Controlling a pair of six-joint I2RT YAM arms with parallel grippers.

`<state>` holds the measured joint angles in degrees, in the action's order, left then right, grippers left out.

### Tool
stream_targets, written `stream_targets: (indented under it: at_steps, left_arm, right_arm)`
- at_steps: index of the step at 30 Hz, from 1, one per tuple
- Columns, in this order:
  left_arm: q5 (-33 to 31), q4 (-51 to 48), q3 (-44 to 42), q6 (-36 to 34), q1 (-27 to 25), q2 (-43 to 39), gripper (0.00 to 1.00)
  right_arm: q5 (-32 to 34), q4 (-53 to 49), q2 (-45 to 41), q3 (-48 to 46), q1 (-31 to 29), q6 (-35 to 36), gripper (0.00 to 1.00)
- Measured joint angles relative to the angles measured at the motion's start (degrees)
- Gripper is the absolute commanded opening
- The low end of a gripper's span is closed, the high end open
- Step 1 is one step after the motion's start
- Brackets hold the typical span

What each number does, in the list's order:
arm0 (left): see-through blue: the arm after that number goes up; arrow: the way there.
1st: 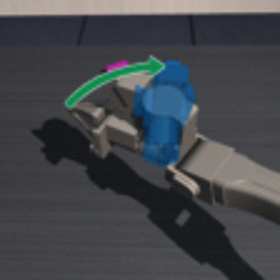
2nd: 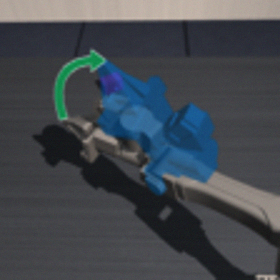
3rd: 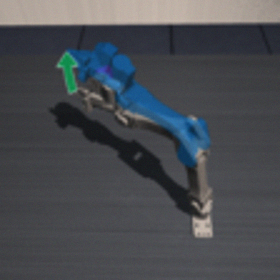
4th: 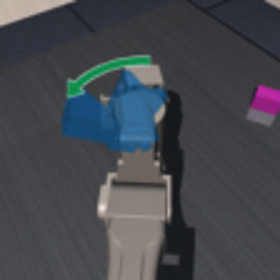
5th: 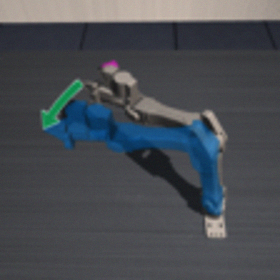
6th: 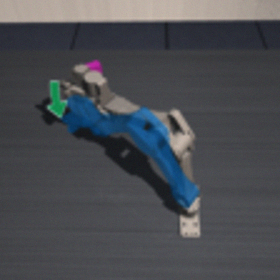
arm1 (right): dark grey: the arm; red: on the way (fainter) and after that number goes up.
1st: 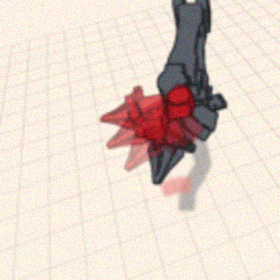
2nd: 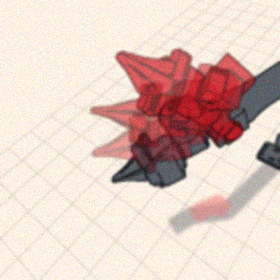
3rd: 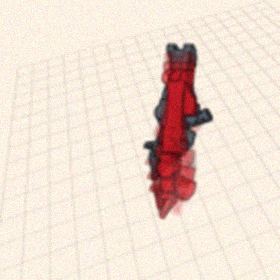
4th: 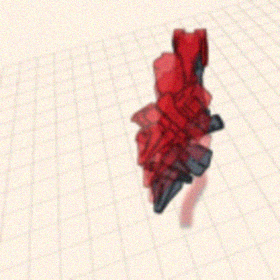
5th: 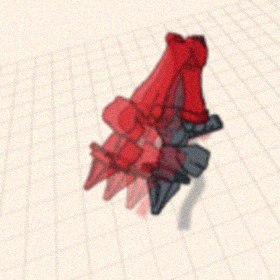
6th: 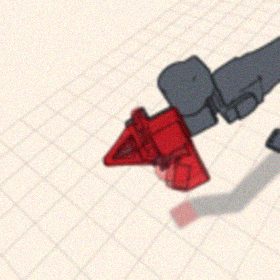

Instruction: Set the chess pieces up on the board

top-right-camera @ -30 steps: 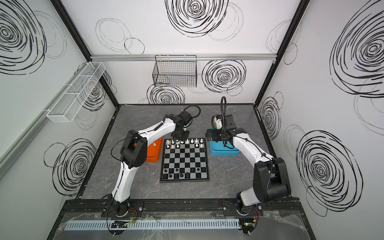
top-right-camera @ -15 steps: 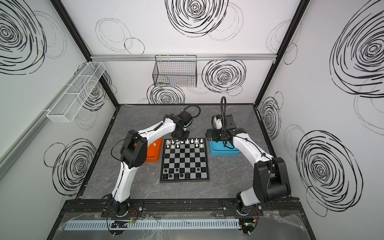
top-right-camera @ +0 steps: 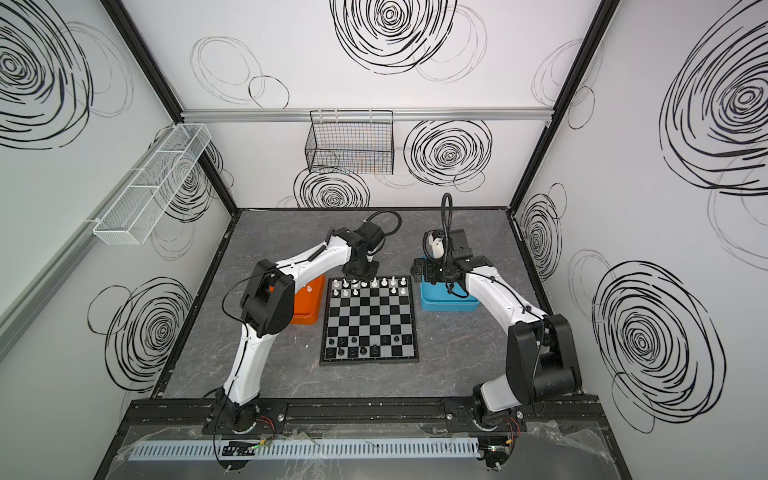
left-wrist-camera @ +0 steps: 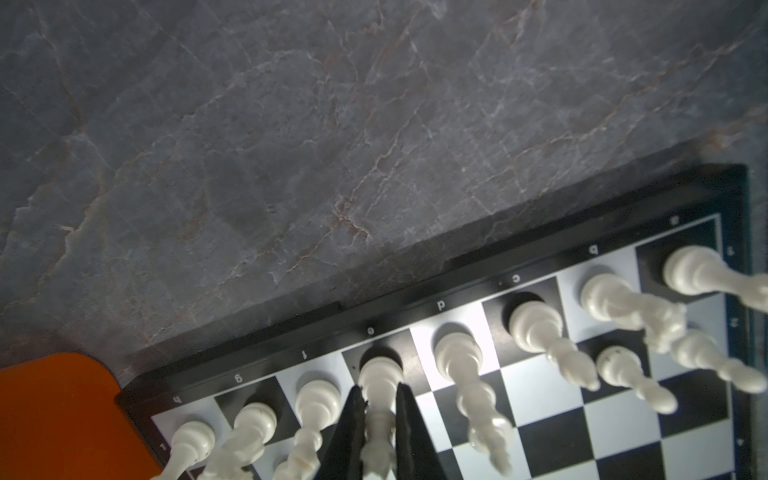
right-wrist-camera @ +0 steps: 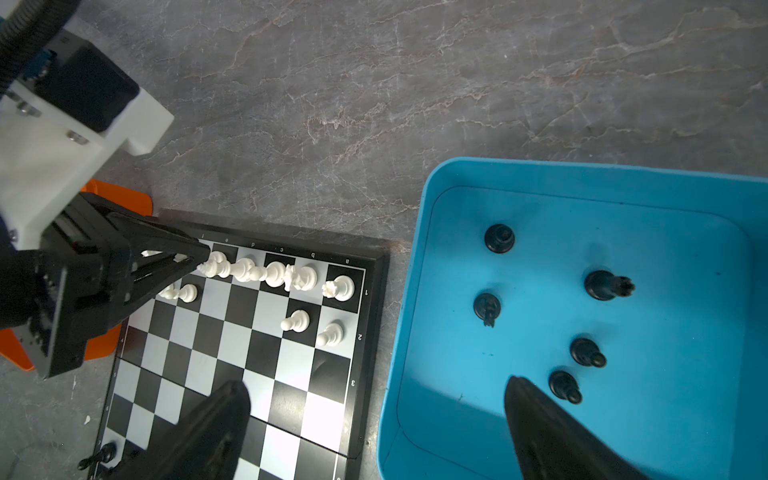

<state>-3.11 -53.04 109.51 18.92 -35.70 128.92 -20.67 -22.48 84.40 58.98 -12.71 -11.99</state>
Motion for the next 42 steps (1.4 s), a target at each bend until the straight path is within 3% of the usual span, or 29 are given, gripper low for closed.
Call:
stream_targets:
  at_steps: [42]
  left_arm:
    - [-0.7, 0.5, -0.6, 1.3, 0.0, -1.8, 0.11]
  right_arm:
    - [-0.4, 0.1, 0.0, -0.4, 0.0, 0.0, 1.0]
